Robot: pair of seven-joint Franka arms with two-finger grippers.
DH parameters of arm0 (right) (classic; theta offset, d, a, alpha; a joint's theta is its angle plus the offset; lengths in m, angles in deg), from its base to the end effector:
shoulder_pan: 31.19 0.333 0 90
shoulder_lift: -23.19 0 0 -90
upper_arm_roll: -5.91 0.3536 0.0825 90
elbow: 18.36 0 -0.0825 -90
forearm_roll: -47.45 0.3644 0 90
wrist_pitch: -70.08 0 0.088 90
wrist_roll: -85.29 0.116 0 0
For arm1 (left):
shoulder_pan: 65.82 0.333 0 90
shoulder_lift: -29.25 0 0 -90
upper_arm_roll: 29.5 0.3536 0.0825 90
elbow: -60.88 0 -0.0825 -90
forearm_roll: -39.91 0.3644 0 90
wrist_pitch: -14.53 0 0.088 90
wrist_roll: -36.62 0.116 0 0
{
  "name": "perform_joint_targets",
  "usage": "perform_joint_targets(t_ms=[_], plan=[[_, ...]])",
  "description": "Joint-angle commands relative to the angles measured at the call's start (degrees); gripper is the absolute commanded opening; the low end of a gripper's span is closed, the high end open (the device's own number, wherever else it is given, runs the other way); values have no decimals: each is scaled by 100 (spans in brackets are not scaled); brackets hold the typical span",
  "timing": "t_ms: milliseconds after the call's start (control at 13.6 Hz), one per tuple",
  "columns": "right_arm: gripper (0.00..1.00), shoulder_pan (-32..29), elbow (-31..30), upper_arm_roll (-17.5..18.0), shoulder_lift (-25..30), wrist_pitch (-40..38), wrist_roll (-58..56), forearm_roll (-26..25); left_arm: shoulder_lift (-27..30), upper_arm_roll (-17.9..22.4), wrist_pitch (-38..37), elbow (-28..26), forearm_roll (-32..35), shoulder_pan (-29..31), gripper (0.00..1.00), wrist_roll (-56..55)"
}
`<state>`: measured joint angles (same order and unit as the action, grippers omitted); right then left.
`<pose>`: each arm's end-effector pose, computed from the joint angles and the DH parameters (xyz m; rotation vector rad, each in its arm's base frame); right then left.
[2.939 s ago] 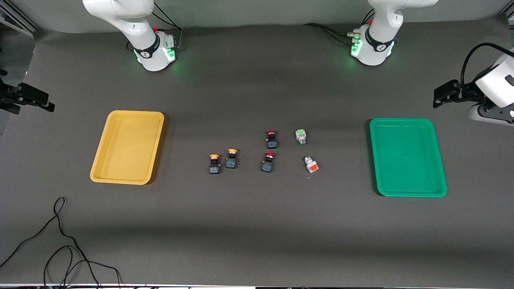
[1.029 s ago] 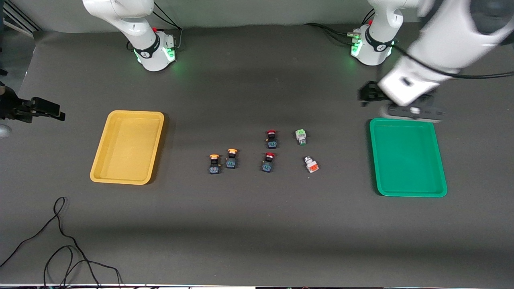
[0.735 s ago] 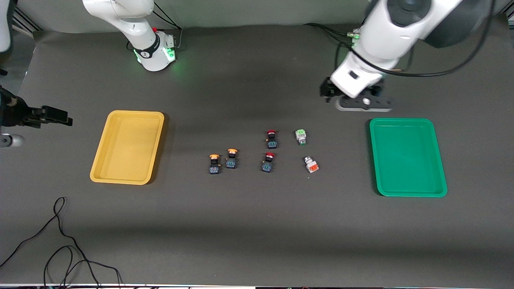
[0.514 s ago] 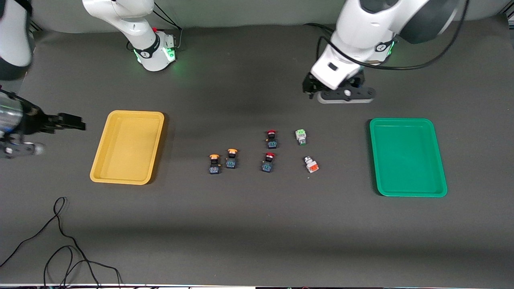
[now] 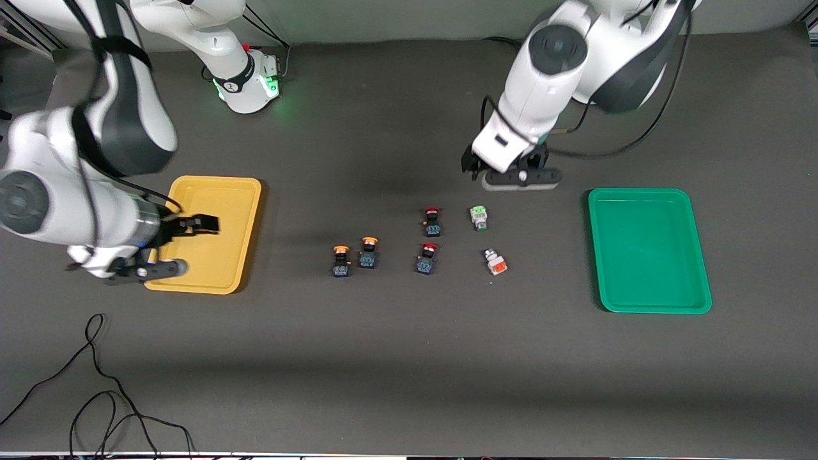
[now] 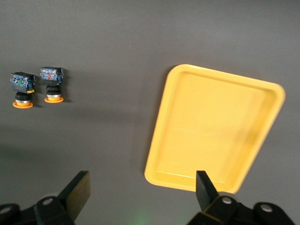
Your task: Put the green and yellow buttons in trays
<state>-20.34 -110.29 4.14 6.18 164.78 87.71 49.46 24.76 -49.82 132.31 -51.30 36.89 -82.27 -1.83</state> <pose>0.6020 0.1022 0.4728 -3.1122 -0.1701 0.3911 0.4511 -0.3355 0.4778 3.0669 0.0838 -0.0403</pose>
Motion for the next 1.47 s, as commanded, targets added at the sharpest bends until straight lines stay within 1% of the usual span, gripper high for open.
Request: perform_joint_targets(t_ms=[0, 220, 294, 441, 514, 808, 1029, 1102, 1176, 1323, 1396], plan=[[100, 145, -263, -52, -292, 538, 163, 466, -287, 72, 875, -594, 196, -77, 100, -136], [100, 453, -816, -60, -355, 1468, 513, 468, -1105, 90, 1693, -683, 582, -51, 100, -424], [100, 593, -974, -60, -425, 1759, 636, 468, -1368, 90, 1904, -683, 836, -68, 100, -661], [100, 839, -1038, -60, -661, 2103, 935, 468, -1808, 90, 2221, -683, 1293, -86, 100, -1066], [100, 927, -1038, -60, -776, 2244, 1084, 476, -1958, 90, 2345, -683, 1330, -95, 100, -1146], [100, 1331, -1029, -60, -1215, 2876, 1498, 476, -2284, 81, 2425, -683, 1331, -183, 100, -1243], [100, 1489, -1002, -52, -1558, 3386, 1657, 476, -2469, 81, 2478, -683, 1331, -270, 99, -1261], [100, 1569, -985, -52, -1646, 3492, 1718, 476, -2469, 81, 2460, -683, 1331, -271, 95, -1261], [100, 1578, -959, -52, -1743, 3633, 1823, 485, -2469, 81, 2425, -683, 1331, -279, 84, -1261], [100, 1762, -819, -52, -1927, 3862, 2034, 485, -2452, 72, 2346, -683, 1331, -306, 56, -1252], [100, 1780, -661, -52, -2076, 3863, 2122, 485, -2443, 72, 2346, -683, 1331, -297, 44, -1235]])
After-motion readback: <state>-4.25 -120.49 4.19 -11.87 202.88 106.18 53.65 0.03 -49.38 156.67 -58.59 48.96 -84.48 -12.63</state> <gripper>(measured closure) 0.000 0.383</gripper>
